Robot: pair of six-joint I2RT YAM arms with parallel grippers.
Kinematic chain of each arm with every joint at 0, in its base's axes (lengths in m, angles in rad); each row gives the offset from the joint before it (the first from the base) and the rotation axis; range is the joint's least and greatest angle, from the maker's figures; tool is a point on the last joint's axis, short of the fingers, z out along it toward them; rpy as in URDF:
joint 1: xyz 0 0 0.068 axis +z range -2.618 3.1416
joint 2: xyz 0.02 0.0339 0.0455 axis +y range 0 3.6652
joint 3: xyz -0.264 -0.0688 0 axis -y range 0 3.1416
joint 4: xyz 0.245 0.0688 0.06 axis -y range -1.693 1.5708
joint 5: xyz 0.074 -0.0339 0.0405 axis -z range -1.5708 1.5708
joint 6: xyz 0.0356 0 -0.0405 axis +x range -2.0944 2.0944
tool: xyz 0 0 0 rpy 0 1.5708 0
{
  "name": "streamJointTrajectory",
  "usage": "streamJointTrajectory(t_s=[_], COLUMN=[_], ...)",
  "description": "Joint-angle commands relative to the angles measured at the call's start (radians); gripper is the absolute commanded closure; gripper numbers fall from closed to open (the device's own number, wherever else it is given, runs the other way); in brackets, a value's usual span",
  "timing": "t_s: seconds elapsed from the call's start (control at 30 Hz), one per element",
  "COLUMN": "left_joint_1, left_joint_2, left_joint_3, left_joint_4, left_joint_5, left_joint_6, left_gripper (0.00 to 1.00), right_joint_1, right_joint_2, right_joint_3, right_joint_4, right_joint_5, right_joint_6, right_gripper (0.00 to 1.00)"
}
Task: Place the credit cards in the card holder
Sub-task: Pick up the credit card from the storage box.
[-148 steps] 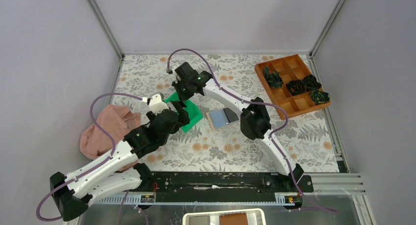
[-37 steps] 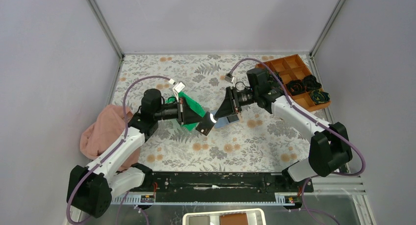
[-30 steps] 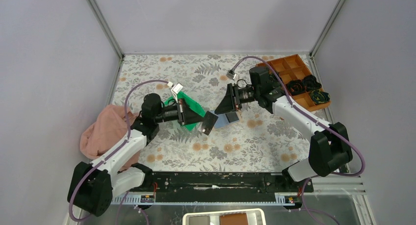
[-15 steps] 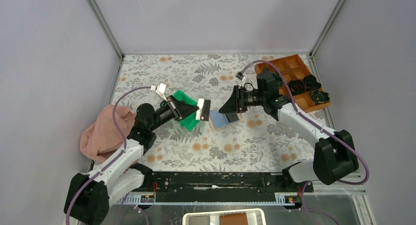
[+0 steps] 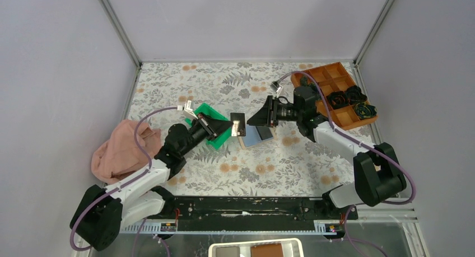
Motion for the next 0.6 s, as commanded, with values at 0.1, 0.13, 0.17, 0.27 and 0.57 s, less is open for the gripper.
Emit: streamJointTrajectory(t_s=[0.1, 0.13, 0.17, 0.27, 0.57], left_joint_1=[-0.044, -0.045, -0.046, -0.048, -0.049], left_joint_2=[0.033, 0.038, 0.04, 0.046, 0.081], left_joint_3=[0.002, 0.002, 0.002, 0.0, -0.005], left_joint_4=[0.133, 0.138, 0.143, 0.149, 0.192], left_joint_5=[-0.099, -0.101, -0.1, -0.102, -0.107], left_joint_6=[-0.031, -0.035, -0.037, -0.042, -0.064], left_gripper=[1.0, 1.0, 1.0, 1.0, 1.0], right_joint_1=[0.013, 0.014, 0.013, 0.016, 0.042], right_joint_2=[0.045, 0.048, 0.051, 0.058, 0.097], right_joint_3=[0.013, 0.012, 0.011, 0.005, 0.021], right_joint_4=[0.129, 0.13, 0.132, 0.144, 0.174], right_joint_5=[0.033, 0.036, 0.038, 0.04, 0.036], right_joint_6=[0.055, 0.056, 0.055, 0.058, 0.075], right_gripper=[0.61, 0.61, 0.62, 0.61, 0.63])
